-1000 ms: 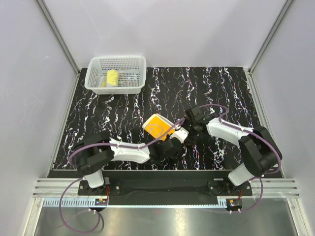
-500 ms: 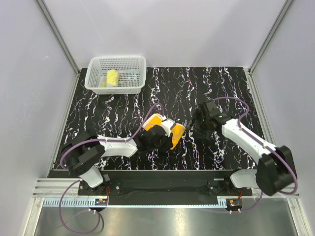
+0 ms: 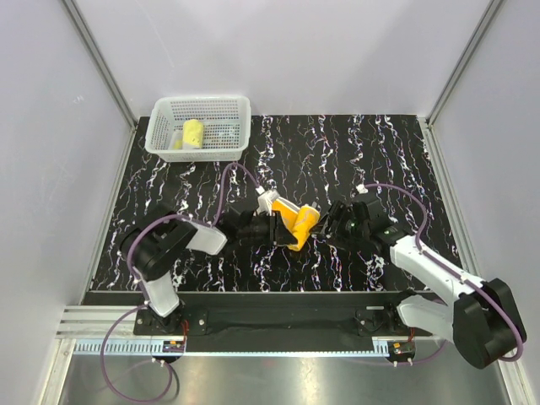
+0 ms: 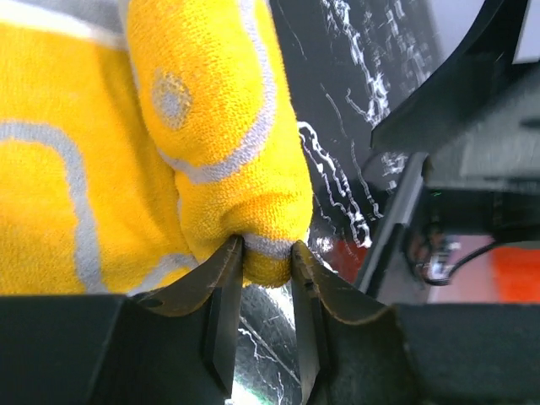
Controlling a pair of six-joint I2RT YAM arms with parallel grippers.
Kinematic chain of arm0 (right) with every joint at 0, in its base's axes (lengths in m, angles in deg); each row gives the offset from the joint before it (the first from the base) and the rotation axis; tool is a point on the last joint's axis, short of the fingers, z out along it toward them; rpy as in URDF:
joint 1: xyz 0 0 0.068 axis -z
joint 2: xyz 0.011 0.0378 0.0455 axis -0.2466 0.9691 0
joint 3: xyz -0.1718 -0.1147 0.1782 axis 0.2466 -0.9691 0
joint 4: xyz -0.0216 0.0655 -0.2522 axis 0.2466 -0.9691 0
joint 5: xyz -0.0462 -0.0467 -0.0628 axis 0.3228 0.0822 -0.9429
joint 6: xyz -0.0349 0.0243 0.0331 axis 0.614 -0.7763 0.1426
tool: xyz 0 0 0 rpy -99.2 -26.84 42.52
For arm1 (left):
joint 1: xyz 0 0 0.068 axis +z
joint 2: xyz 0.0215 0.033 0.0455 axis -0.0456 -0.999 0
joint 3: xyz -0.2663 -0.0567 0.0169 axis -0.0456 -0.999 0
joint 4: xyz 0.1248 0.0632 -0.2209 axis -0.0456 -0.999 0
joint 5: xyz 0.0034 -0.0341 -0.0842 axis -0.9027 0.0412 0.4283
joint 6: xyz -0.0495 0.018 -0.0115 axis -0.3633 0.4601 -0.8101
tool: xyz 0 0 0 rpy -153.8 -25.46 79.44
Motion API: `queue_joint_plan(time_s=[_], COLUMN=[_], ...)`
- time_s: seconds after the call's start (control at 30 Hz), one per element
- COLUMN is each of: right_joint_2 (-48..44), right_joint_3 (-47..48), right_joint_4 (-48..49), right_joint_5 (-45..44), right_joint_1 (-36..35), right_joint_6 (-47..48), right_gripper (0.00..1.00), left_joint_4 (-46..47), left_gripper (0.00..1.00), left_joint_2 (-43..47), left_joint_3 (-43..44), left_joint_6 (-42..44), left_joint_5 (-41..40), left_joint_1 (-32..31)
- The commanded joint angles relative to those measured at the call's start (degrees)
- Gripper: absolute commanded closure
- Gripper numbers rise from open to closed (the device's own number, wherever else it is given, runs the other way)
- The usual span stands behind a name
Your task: Roll the towels
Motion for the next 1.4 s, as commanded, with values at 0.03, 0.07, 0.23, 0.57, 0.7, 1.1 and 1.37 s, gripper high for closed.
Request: queue_joint_plan(time_s=[0.03, 0.07, 0.23, 0.57, 0.7, 1.1, 1.37], right_joint_2=[2.2, 3.0, 8.1, 17.0, 19.3, 26.4, 32.0], right_joint_3=[-1.9, -2.5, -3.6, -3.0, -2.6, 0.0, 3.5], right_joint_4=[11.5, 13.9, 20.5, 28.5, 30.8, 34.8, 36.8], right_joint_5=[4.8, 5.1, 5.2, 3.0, 2.6, 1.7, 1.4], right_joint_1=[-0.2, -0.4, -2.1, -3.6, -3.6, -3.6, -4.0], right_joint_6=[-1.1, -1.4, -3.1, -4.1, -4.3, -4.4, -3.7], right_gripper=[0.25, 0.25, 0.26, 0.27, 0.27, 0.29, 0.31], left_joint_4=[16.1, 17.7, 30.2, 36.6, 33.3, 28.5, 33.9], left_gripper=[0.68, 0.68, 0.68, 0.63, 0.58, 0.57, 0.56], left_joint_2=[-4.5, -5.2, -11.3, -17.3, -17.7, -21.5, -23.2], left_joint_3=[-1.2, -1.3, -1.6, 0.5, 1.9, 4.6, 4.6], left_joint_6=[-8.7, -9.4, -19.0, -27.8, -27.7, -28.5, -32.1], left_joint_5=[10.3, 10.9, 14.1, 17.7, 18.8, 21.0, 22.1], left_joint_1=[2.9, 3.7, 6.3, 10.1, 10.9, 12.8, 13.0])
